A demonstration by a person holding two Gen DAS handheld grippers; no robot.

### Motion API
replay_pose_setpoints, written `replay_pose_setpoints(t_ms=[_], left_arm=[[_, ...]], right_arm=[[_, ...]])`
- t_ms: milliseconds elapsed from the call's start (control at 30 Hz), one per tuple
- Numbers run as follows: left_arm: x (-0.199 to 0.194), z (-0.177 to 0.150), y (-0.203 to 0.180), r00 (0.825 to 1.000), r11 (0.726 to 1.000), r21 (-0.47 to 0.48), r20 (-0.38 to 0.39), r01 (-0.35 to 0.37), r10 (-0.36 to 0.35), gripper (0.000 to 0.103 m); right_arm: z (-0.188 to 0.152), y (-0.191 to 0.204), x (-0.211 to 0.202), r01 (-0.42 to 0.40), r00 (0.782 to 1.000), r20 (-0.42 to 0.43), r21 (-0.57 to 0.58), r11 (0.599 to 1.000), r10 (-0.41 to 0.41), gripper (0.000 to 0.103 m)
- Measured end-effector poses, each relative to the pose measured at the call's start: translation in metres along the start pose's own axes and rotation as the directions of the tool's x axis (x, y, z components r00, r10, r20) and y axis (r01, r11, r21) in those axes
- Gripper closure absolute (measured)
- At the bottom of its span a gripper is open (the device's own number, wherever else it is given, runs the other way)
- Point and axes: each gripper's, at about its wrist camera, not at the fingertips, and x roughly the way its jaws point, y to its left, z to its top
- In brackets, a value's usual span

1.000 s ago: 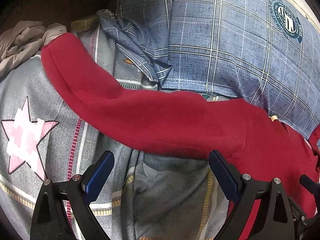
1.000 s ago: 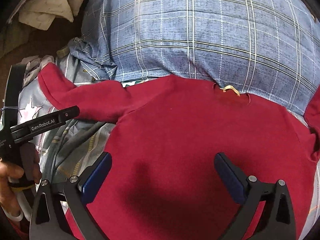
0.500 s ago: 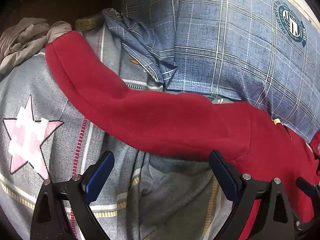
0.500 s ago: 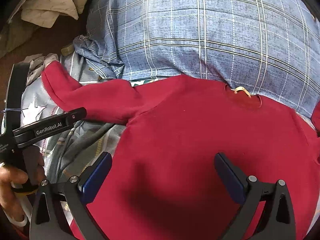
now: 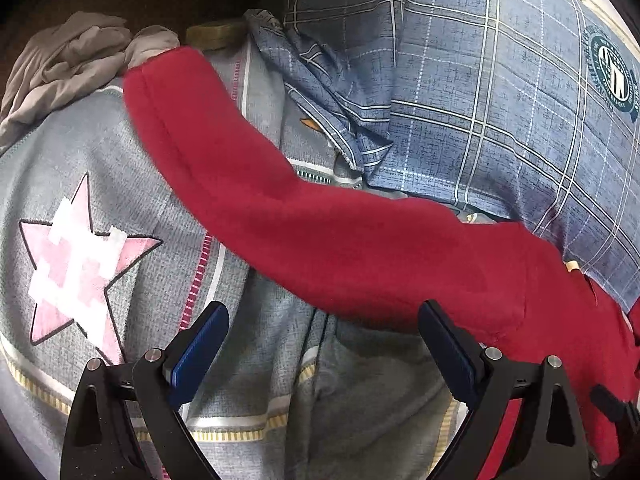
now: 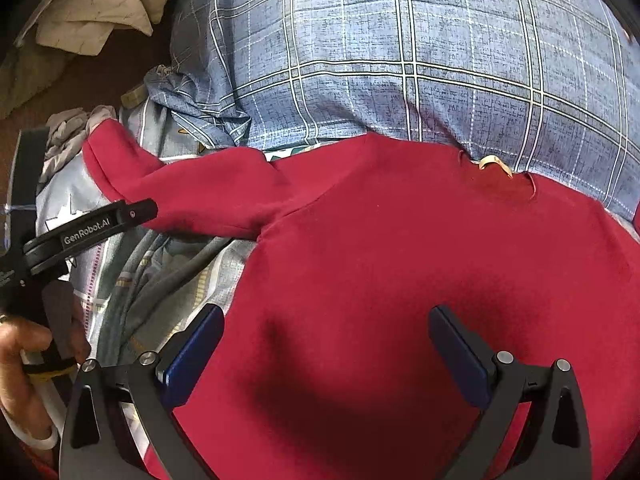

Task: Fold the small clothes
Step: 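Move the open left gripper to the sleeve cuff nearest it, then grasp the sleeve cuff with the left gripper and fold it across the body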

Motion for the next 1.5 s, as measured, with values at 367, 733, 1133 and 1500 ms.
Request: replay_pose_setpoints(t_ms=[367,733,1133,1500], left_arm=[[-0.008,0.003,0.004,1.0,1.0,0.003,0.024,-0.01,0.01,0.008],[-0.019,0.067,0.042,0.954,0.961,-0.029,0.118,-0.274,0.276,0.008],[0.029,0.122,0.056,0.967,0.971,-0.009,0.08,-0.24,0.24,0.082],[-0.049,0.099,0.006,0.976,0.989,0.006,0.159,0.15,-0.149,0.089]], right_arm=[[-0.002,-0.007,0.0,0.031,0.999,-0.01,0.012,0.999,-0.031,0.001],[-0.003,-0.016,-0.006,0.011,1.0,-0.026,0.033,0.999,-0.01,0.0],[-0.01,-0.019,0.003,-0.002,0.996,-0.084,0.035,0.999,0.005,0.0],[-0.01,-0.033,-0.01,0.009,0.997,-0.071,0.051,0.999,-0.005,0.0]])
